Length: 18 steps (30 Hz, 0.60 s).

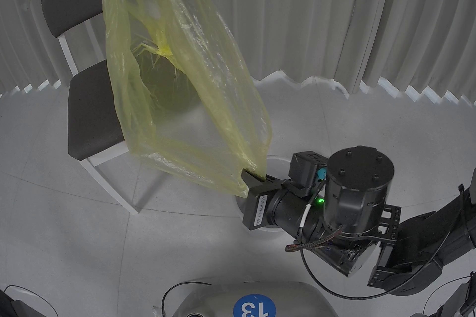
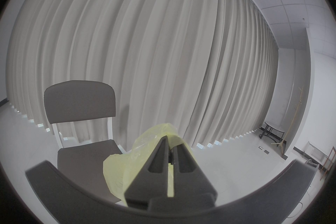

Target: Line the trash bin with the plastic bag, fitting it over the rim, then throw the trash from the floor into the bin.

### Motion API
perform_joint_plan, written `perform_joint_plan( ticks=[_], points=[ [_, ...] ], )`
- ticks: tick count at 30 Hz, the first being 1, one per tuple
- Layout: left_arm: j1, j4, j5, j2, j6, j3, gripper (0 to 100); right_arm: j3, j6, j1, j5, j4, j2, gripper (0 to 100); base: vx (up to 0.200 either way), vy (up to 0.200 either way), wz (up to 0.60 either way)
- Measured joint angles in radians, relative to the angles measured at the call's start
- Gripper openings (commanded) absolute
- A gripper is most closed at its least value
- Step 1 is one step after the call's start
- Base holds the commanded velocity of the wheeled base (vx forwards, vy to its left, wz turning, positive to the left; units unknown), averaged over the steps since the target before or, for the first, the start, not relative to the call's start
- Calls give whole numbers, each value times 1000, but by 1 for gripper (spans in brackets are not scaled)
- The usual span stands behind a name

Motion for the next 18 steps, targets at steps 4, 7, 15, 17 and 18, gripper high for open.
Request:
perform_joint_plan(
  ticks=[4, 7, 15, 17, 18],
  points=[
    [0, -1, -1, -3, -1, -1, 0, 19, -2, -7, -1, 2, -17, 0, 0, 0, 0],
    [-3, -1, -1, -8, -7, -4, 0, 35, -5, -13, -1, 15, -38, 0, 0, 0, 0],
    [-48, -6, 7, -12, -41, 108, 0, 76, -31, -71, -31, 132, -155, 0, 0, 0, 0],
    [-65, -26, 15, -12, -61, 148, 0, 90, -45, -91, -37, 140, -192, 0, 0, 0, 0],
    [-74, -41, 20, -11, -67, 173, 0, 97, -55, -103, -39, 145, -213, 0, 0, 0, 0]
  ],
)
